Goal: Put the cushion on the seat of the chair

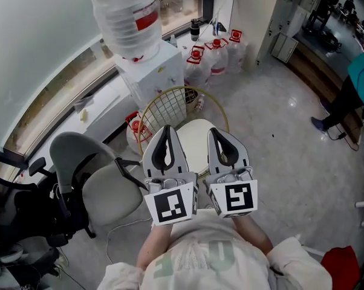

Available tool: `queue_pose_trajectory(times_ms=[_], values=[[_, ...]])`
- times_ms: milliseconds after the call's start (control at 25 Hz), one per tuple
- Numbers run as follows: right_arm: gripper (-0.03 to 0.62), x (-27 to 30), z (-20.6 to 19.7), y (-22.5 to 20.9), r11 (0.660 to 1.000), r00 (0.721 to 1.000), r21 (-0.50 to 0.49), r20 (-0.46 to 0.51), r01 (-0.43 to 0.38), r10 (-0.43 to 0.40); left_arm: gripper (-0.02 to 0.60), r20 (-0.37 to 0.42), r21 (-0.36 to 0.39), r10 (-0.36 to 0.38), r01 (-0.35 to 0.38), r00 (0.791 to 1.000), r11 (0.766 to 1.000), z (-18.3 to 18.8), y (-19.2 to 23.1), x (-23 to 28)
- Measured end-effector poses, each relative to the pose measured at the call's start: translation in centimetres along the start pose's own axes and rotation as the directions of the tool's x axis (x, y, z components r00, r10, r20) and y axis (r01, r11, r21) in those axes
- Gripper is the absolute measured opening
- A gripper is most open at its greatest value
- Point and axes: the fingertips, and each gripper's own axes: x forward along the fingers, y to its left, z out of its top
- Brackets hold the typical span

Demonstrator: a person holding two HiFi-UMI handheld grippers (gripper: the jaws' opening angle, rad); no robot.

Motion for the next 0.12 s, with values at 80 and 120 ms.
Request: queue_pose_trajectory(times_ms=[80,120], values=[[0.015,0.42,0.05,-0.14,1.000,1.000,-0.006,0.012,0.003,-0.002,0.014,0.006,0.003,0.000,0.000,1.000,1.000,-0.08,0.22,0.39],[0.015,0.62,0.06,-0.23,1.000,1.000,-0.008,0.017,0.005,-0.005,0.014,0.009,0.005,-0.001,0.001,1.000,1.000,-0.13,0.34,0.59]])
